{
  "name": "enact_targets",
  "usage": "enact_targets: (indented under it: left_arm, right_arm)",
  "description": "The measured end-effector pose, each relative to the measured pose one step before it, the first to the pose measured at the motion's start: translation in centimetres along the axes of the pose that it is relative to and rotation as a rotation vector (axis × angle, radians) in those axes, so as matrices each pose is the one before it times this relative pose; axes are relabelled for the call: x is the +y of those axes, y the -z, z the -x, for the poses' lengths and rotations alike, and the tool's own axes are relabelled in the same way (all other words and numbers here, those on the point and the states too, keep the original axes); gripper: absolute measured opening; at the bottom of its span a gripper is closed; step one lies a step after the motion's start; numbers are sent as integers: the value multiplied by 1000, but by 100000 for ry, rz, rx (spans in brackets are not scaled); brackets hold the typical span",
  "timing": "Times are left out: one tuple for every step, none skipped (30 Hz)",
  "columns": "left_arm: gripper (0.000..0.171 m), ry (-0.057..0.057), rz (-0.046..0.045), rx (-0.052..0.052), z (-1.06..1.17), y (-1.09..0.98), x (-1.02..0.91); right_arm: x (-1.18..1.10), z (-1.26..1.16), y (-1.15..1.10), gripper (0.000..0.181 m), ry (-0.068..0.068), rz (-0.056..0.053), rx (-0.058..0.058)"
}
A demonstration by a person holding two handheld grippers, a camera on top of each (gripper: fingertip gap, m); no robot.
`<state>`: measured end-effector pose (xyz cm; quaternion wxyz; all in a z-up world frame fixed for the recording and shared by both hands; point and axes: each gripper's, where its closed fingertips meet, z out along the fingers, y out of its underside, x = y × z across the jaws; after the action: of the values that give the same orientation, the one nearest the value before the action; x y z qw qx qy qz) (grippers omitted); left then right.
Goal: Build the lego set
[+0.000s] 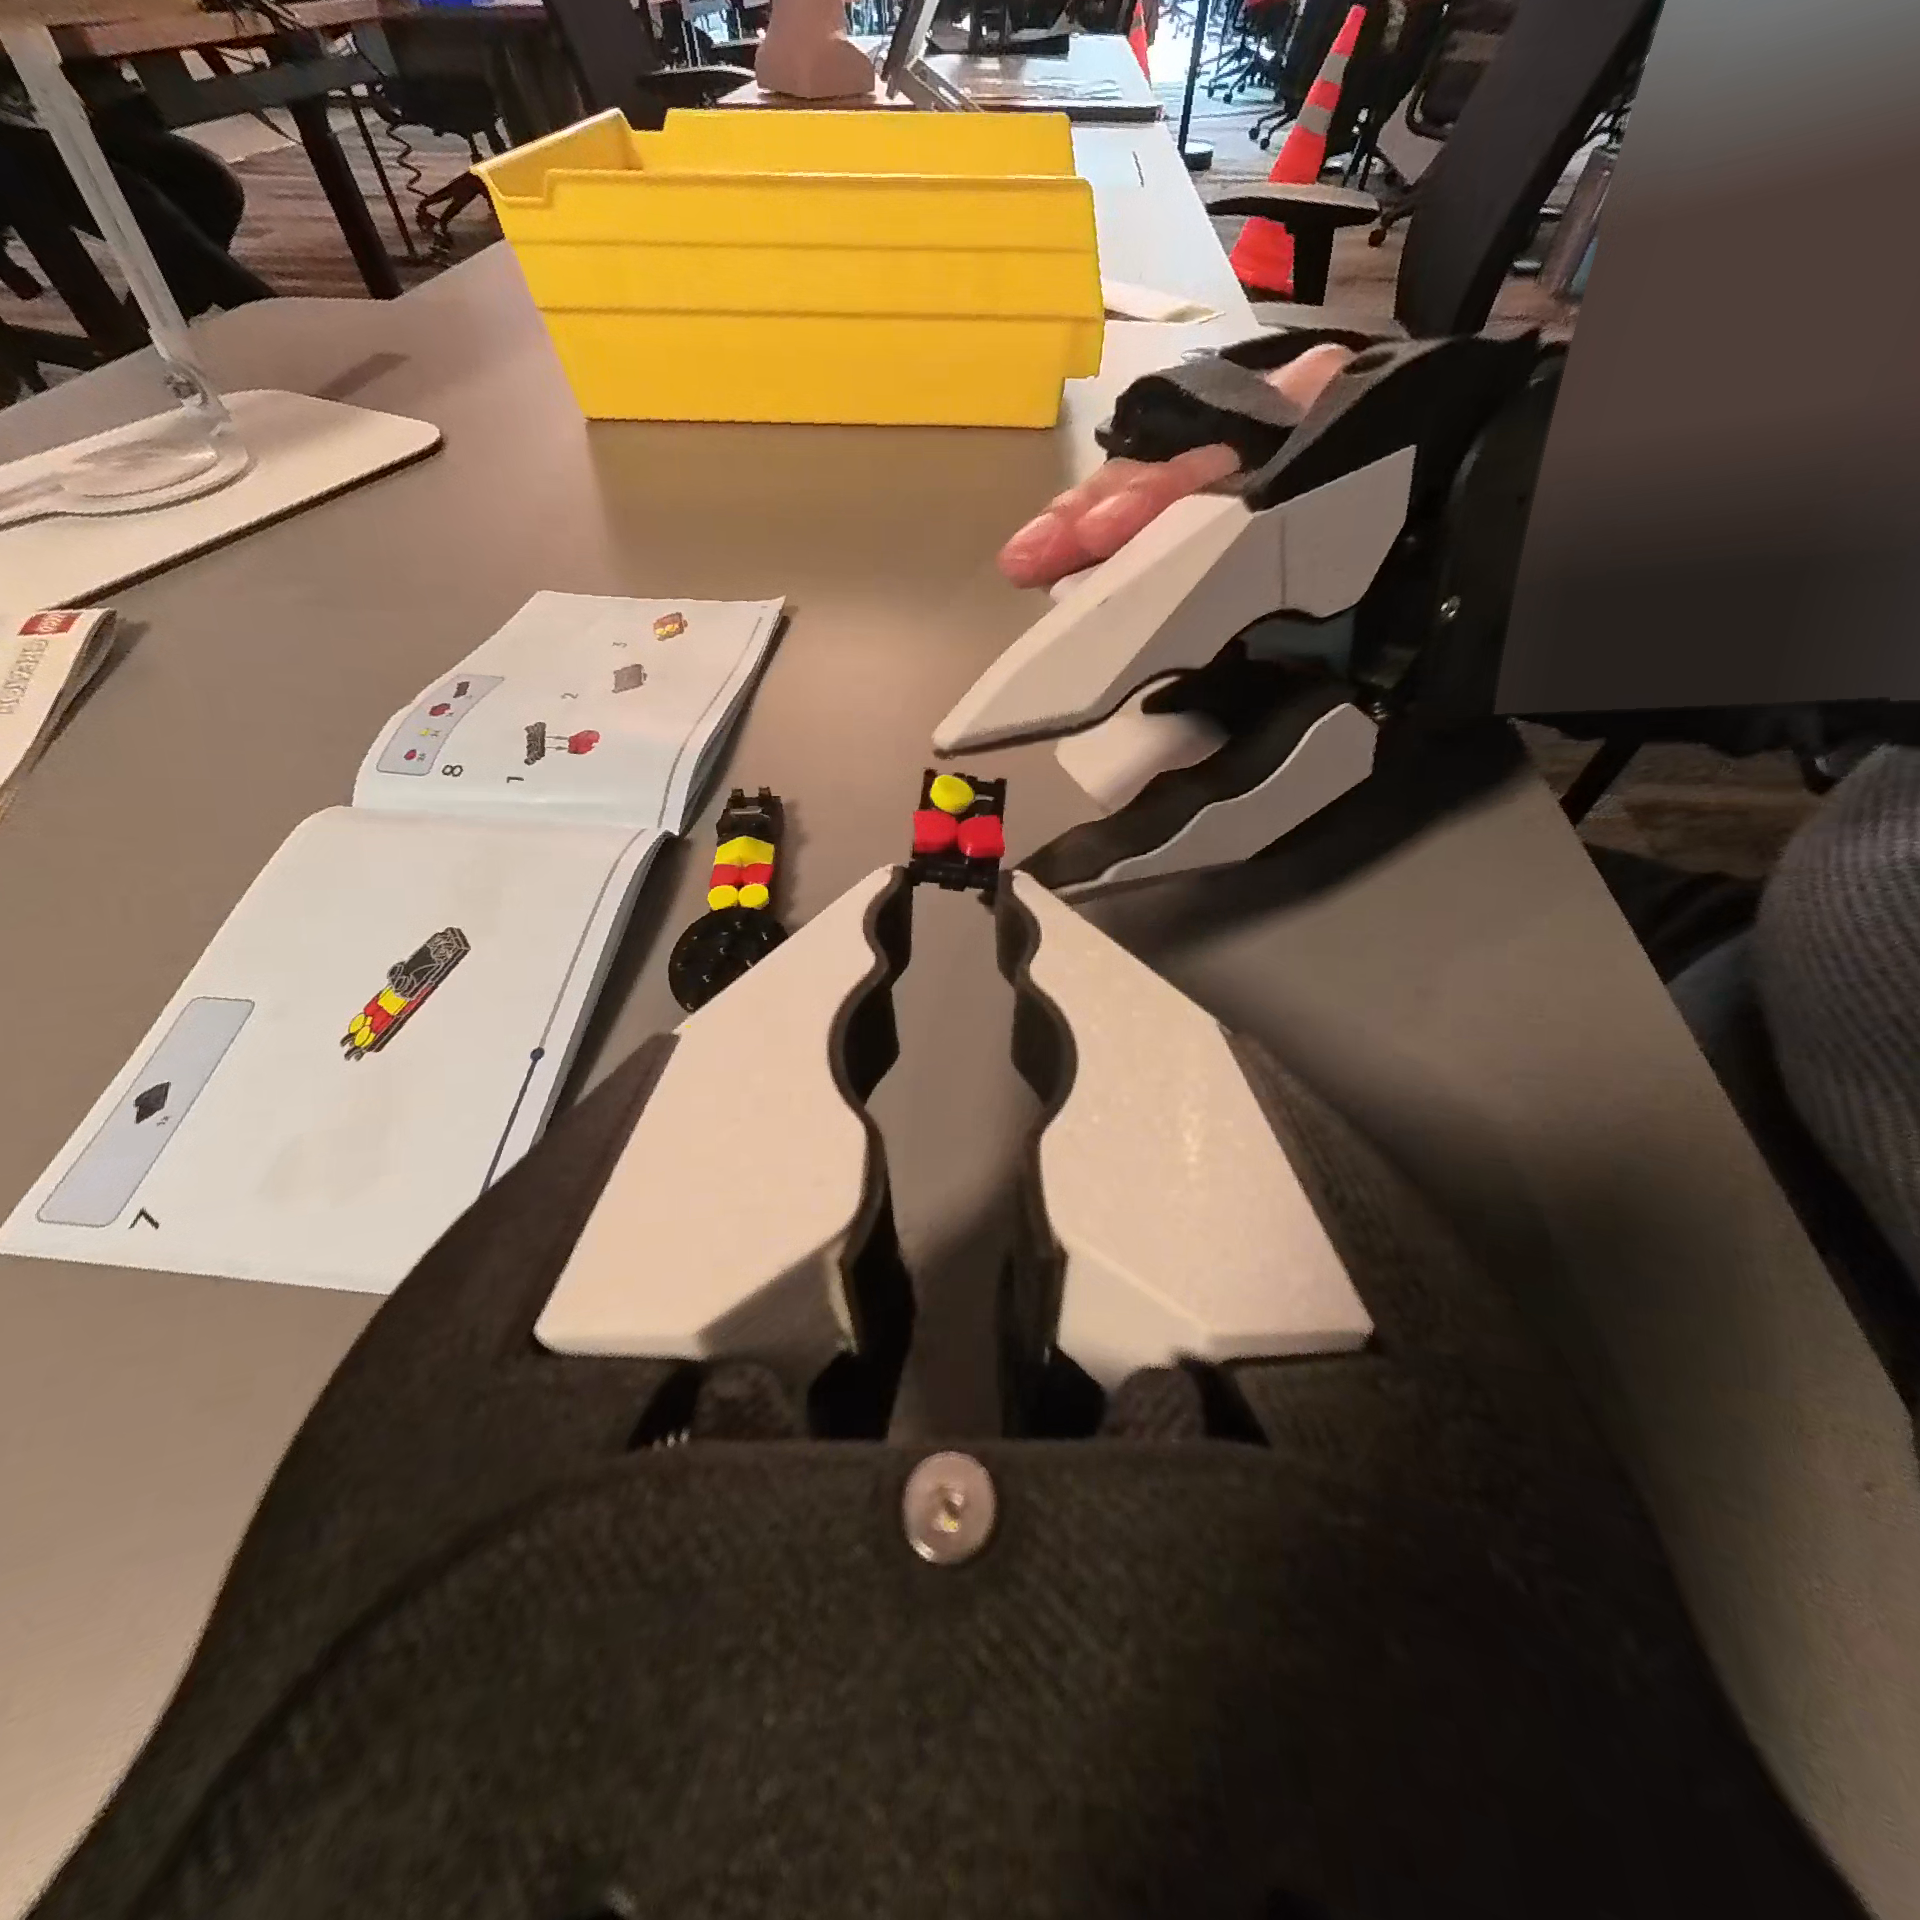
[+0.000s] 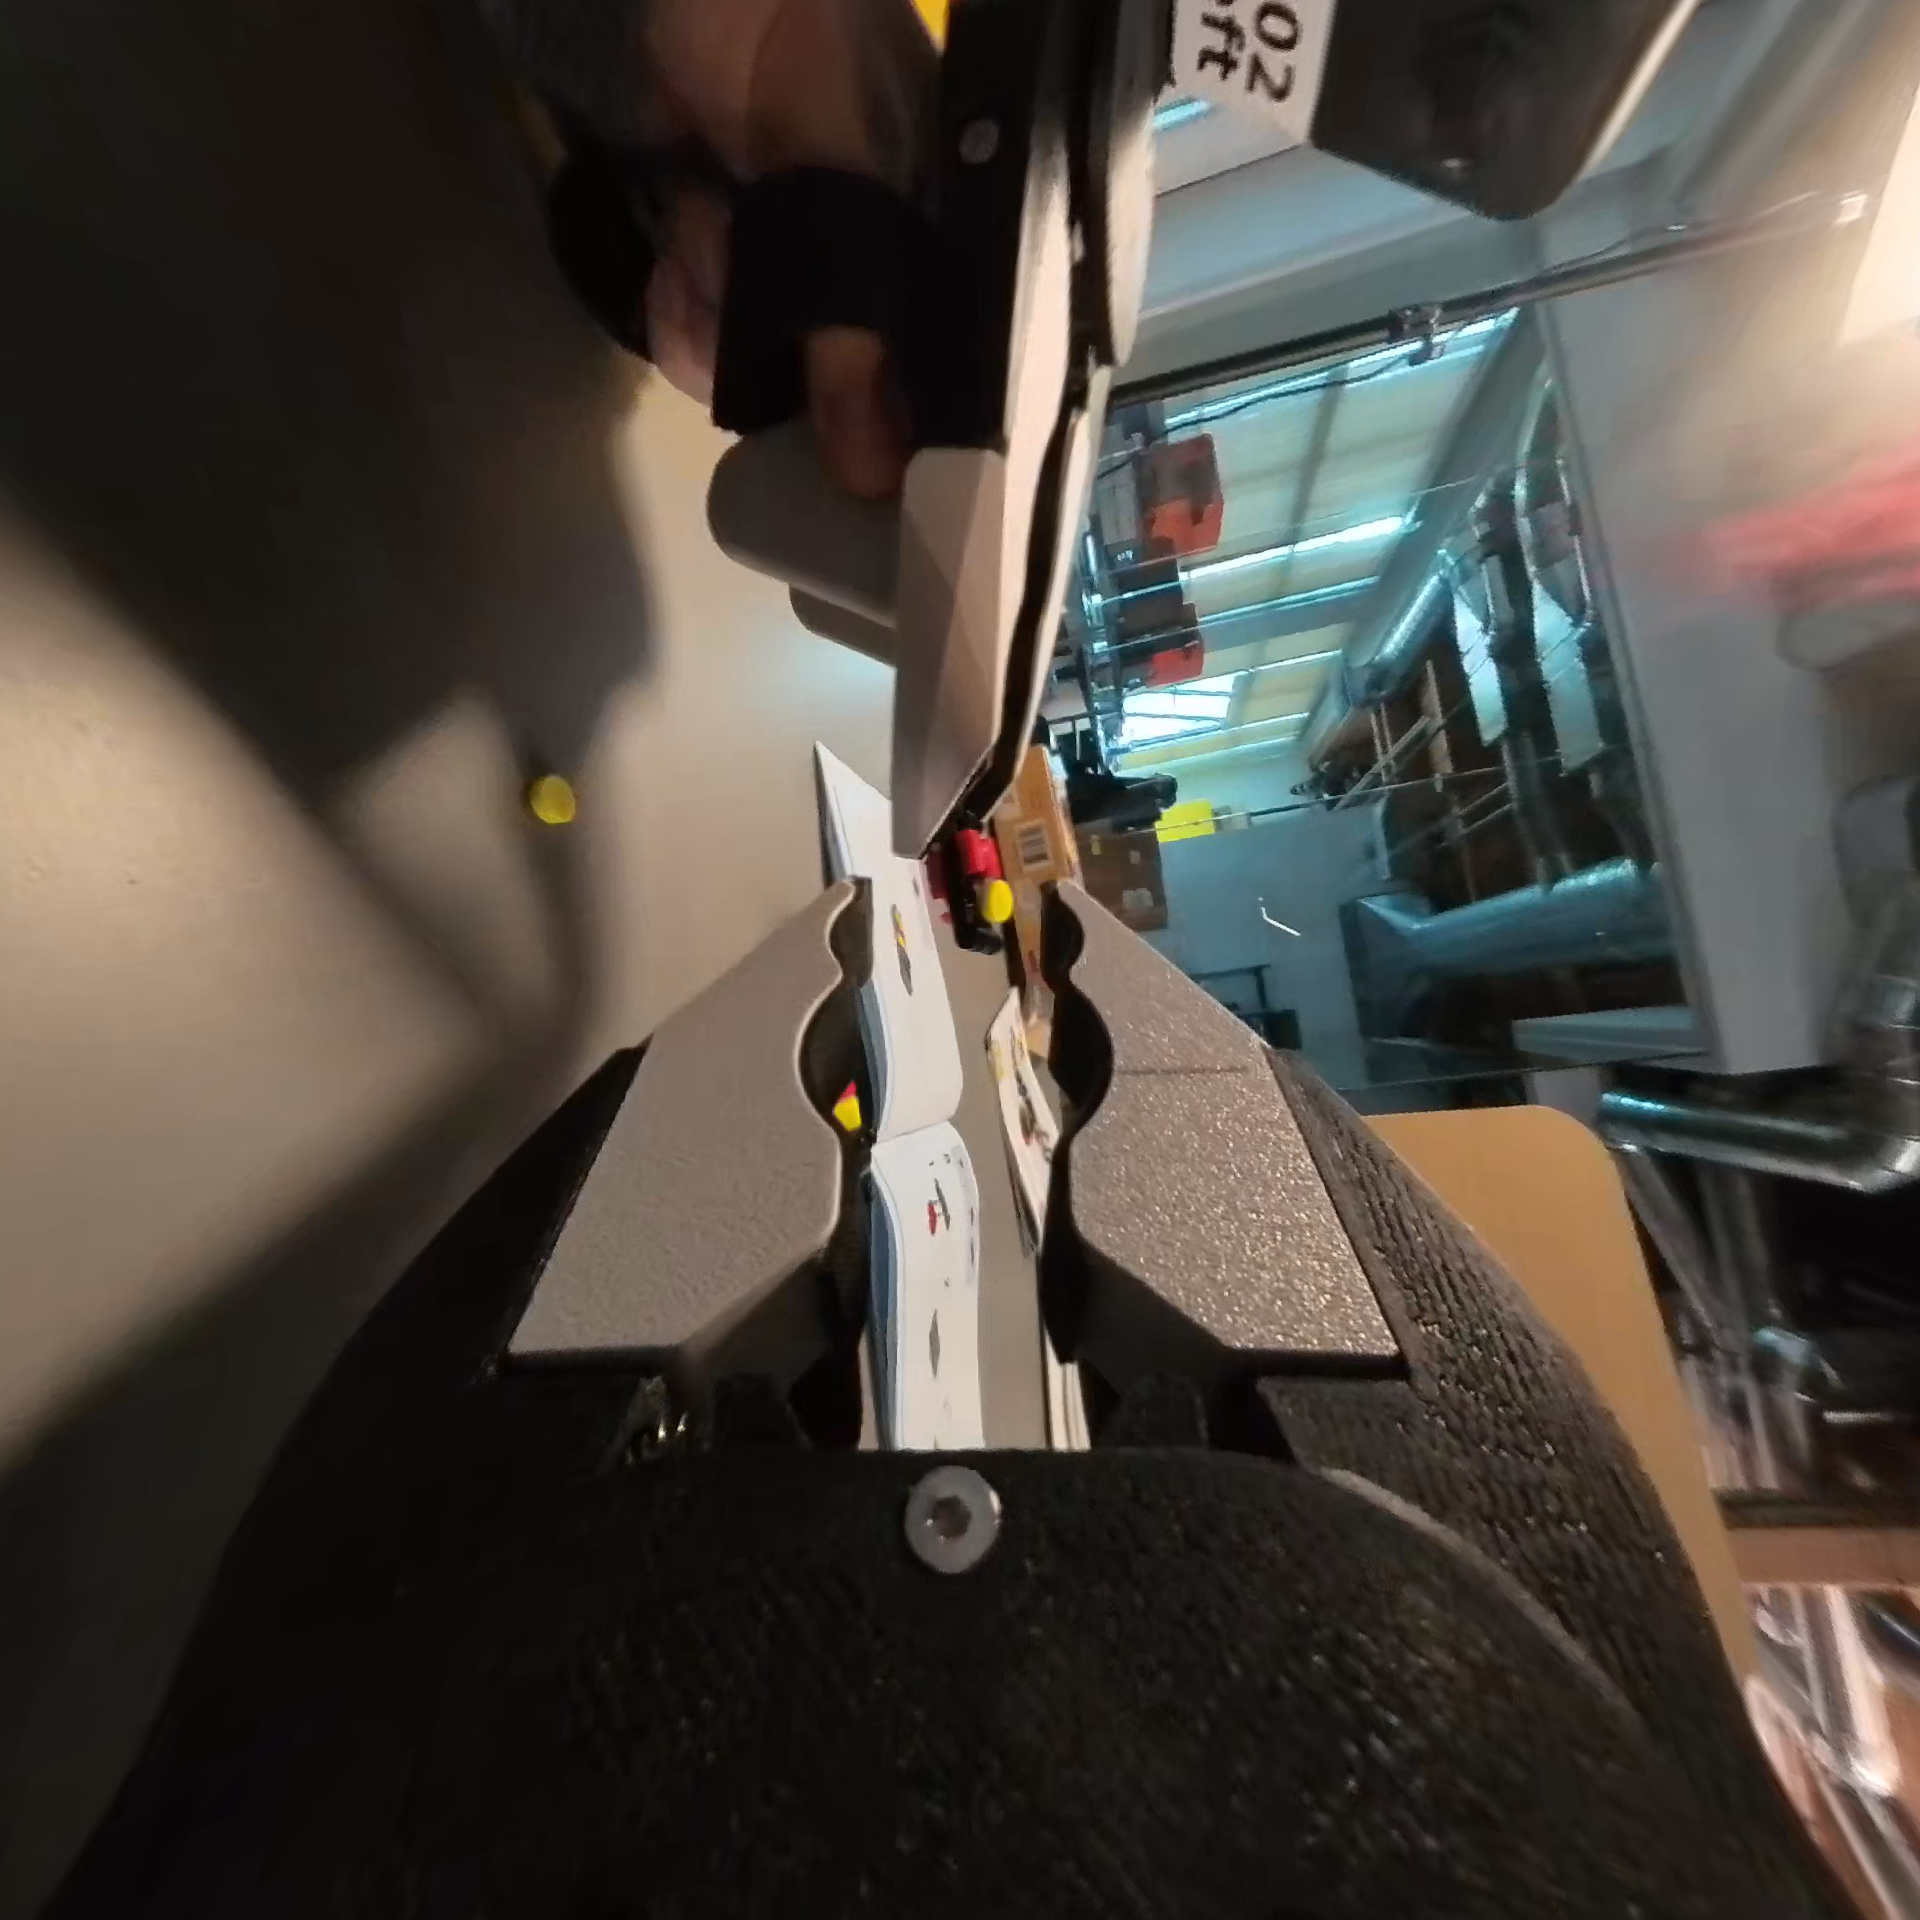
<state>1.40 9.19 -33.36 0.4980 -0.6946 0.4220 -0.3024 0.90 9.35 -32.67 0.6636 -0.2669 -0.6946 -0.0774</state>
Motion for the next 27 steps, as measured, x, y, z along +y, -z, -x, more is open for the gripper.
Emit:
enact_targets:
  left_arm:
    - [15,115,21,197,-13,1,3]
    - [15,171,31,268,-36,6,6]
    - [15,23,-33,367,-48,6,-2]
    - [15,-128,-273,374,-70,18,-36]
    - [15,-9,-344,419,-76,30,-40]
    - [15,71,153,544,-81,-10,14]
    - [15,-52,247,314,-49,-21,22]
    - [15,-113,42,220,-36,-1,5]
    - [15,-81,69,180,-33,0,8]
    - [15,-43,191,141,-25,-7,31]
    - [15,-14,190,207,-32,-16,17]
    - [15,148,37,109,-30,-9,12]
    - [15,277,-31,64,-6,2,-14]
    - [15,413,-69,286,-7,9,-6]
    - [15,626,66,397,-23,2,7]
    - [15,519,59,340,-21,-6,13]
    - [15,247,-102,312,-30,14,-19]
    - [15,137,-76,141,-16,-1,-9]
    - [15,75,180,-12,6,-12,16]
    - [15,97,321,10,6,-18,41]
    - [15,133,273,166,-14,-13,37]
    - [15,-91,138,-53,1,-16,11]
    - [15,-620,255,-819,47,-28,24]
    - [16,-1948,63,-1265,14,-15,-3]
    - [21,-5035,-234,-2600,68,-13,-58]
    - [35,-9786,888,-4042,127,3,124]
    - [34,-13296,2194,-4354,40,-24,295]
  right_arm:
    - [6,102,-45,30,170,165,-232]
    - [2,73,-38,28,232,199,-37]
    - [27,83,-45,27,204,329,-274]
    - [54,38,-81,27,-194,423,38]
    - [41,50,-64,27,-241,260,-166]
    - [-13,1,-21,26,-373,-31,-45]
    - [-30,-53,-16,24,-527,-136,212]
    - [-25,-16,3,23,-399,-142,39]
    - [13,-33,-4,20,-159,106,162]
    - [37,-72,3,17,73,237,459]
    - [18,-66,7,13,140,109,469]
    - [9,37,6,13,-107,230,-323]
    - [-3,52,-14,12,-408,361,-322]
    - [-23,39,-3,11,80,193,-158]
    - [-10,28,21,11,2,178,-279]
    - [-10,-4,19,10,-903,113,-429]
    - [-9,-30,40,10,-1612,-184,-464]
    - [8,-27,25,9,-1702,-289,-369]
    - [43,5,18,9,-951,160,-358]
    - [31,32,0,9,-691,295,-488]
    - [19,42,15,9,-1158,-97,-618]
    - [41,46,-5,9,-1470,-367,-876]
    - [62,96,-19,8,-1731,-305,-1256]
    - [58,163,-10,8,-1727,-354,-1369]
    - [74,288,-19,9,-1130,-321,-1923]
    - [36,349,-17,9,-995,-471,-1894]
    - [23,292,-36,8,-1023,-251,-1634]
